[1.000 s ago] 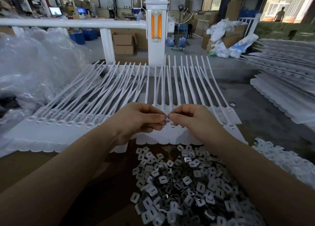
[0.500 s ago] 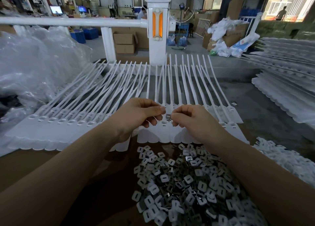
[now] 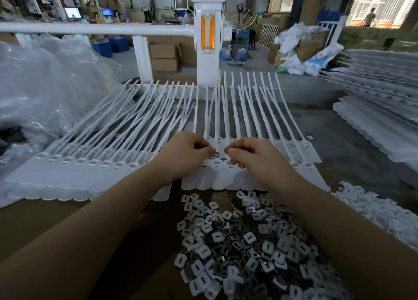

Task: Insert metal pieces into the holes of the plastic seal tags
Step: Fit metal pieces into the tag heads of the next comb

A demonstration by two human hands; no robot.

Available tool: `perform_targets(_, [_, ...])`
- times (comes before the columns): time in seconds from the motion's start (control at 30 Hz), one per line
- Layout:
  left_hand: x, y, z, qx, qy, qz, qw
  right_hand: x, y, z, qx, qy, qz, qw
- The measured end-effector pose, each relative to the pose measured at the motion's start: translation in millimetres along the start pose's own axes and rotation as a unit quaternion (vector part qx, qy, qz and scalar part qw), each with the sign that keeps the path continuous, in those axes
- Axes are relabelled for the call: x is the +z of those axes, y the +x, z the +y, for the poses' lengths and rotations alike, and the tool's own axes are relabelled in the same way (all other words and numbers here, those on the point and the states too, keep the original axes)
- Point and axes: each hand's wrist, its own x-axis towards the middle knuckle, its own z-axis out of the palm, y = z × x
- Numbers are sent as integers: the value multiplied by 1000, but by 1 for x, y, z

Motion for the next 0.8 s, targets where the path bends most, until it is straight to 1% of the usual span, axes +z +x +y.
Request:
perform_targets(0.07, [3, 2, 0, -5, 30, -9, 999, 1, 0, 0, -1, -1, -2, 1000])
perform_targets(0.27, [5, 5, 2, -23, 71, -24, 997, 0, 1, 1, -1, -8, -5, 1000])
perform_targets(0.47, [8, 6, 4, -33, 107, -10, 994, 0, 2, 1, -3, -9, -8, 1000])
perform_targets(0.7, [10, 9, 1, -26, 125, -2, 992, 0, 1, 2, -2, -15, -8, 1000])
perform_targets(0.8, [8, 10, 0, -15, 116, -12, 993, 0, 1, 1, -3, -18, -6, 1000])
